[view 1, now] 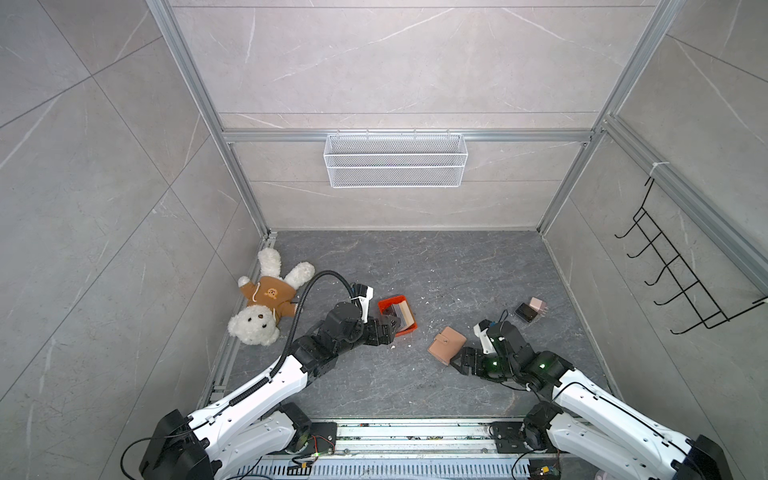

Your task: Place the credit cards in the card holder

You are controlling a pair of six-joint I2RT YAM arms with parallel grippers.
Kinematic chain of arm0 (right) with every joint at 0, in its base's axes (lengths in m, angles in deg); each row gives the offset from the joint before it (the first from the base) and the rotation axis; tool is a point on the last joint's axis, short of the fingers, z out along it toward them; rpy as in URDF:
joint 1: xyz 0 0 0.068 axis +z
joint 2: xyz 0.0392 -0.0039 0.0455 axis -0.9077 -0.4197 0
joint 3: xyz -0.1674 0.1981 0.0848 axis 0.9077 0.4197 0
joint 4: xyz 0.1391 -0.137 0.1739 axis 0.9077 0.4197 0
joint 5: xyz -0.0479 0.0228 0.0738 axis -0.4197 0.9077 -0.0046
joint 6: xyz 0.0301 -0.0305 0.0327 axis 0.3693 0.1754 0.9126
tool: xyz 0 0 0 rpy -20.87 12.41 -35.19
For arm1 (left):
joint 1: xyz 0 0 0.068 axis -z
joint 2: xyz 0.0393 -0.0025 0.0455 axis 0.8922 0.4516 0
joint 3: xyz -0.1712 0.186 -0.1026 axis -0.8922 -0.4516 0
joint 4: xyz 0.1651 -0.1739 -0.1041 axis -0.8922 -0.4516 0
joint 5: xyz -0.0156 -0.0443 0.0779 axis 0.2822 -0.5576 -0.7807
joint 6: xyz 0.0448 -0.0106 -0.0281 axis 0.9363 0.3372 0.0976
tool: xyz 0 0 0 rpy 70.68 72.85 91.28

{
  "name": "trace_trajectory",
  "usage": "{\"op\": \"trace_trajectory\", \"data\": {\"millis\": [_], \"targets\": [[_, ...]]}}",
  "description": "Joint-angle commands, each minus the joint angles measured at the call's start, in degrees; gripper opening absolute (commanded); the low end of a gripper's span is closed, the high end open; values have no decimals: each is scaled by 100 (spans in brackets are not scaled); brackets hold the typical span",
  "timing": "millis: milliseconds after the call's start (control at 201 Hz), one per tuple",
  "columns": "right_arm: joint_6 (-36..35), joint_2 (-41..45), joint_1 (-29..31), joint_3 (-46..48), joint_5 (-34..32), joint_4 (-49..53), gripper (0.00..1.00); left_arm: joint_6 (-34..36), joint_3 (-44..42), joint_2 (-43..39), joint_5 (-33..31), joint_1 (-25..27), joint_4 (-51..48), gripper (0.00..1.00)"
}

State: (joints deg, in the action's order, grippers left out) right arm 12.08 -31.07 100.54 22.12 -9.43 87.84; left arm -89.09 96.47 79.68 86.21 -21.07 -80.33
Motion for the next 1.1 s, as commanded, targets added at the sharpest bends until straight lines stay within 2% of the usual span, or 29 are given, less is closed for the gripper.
{"op": "trace_trajectory", "data": {"millis": [0,597,1100], "targets": [[262,-263,84,137,132,-616,86,7,-102,-30,364,3,414,95],[392,-2229,473,-146,-64,-2325,86,-79,-197,-119,237,6,676,94],[554,-3491,470,-1128,-837,-2784,85,-352,-230,-38,288,10,857,90]]}}
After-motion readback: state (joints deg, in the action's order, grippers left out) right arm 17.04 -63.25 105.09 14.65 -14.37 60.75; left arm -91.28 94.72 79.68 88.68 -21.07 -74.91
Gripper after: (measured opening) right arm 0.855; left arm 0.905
